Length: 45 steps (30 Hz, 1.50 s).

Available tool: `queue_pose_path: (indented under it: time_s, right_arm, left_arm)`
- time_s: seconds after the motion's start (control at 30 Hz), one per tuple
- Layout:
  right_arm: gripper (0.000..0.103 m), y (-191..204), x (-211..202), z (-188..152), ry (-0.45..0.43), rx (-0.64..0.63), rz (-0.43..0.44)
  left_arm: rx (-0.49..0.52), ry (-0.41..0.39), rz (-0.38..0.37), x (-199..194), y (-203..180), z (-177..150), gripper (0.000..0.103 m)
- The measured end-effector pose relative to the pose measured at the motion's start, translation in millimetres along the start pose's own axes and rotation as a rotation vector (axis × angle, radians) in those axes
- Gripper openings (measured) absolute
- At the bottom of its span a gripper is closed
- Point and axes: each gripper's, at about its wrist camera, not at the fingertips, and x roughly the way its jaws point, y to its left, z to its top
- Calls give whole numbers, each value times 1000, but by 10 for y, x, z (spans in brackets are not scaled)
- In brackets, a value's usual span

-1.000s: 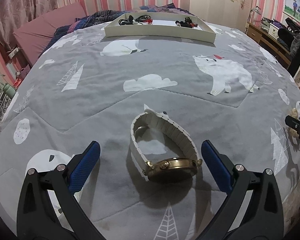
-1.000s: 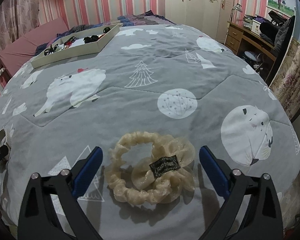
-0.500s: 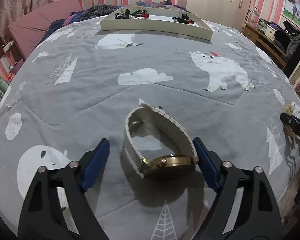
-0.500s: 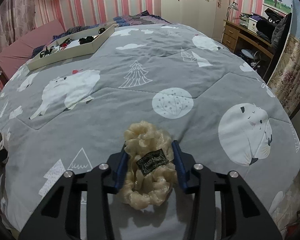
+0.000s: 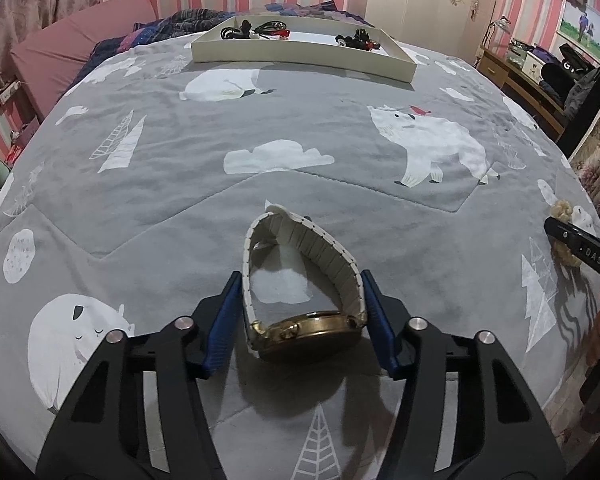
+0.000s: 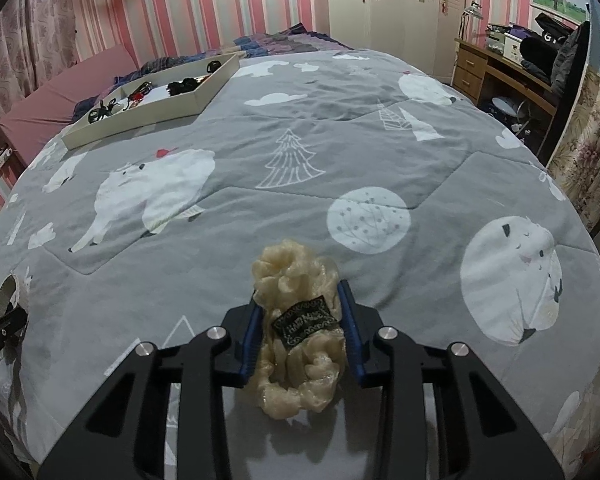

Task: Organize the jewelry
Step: 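Grasp the white-band gold watch with the left tool while the right grasps the cream scrunchie, then carry the watch and cream scrunchie into the white tray and open both tools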

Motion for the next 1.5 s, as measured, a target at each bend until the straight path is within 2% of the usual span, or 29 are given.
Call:
queue_pose_path:
  time_s: [0.1, 0.8, 1.1, 1.5]
  right_arm:
    - [35, 29, 7, 23, -1, -6, 6]
    - [34, 394, 134, 310, 6, -76, 36]
    - [34, 586, 230, 636, 12, -94, 44]
    - [34, 923, 387, 1261, -24, -131, 47]
  left_arm:
    - [-8, 2, -12, 12, 22, 30, 51]
    - [-20, -23, -2, 86, 177, 416, 51]
    - [-35, -16, -5, 161, 316, 699, 51]
    - [-31, -41, 7, 247, 487, 1382, 51]
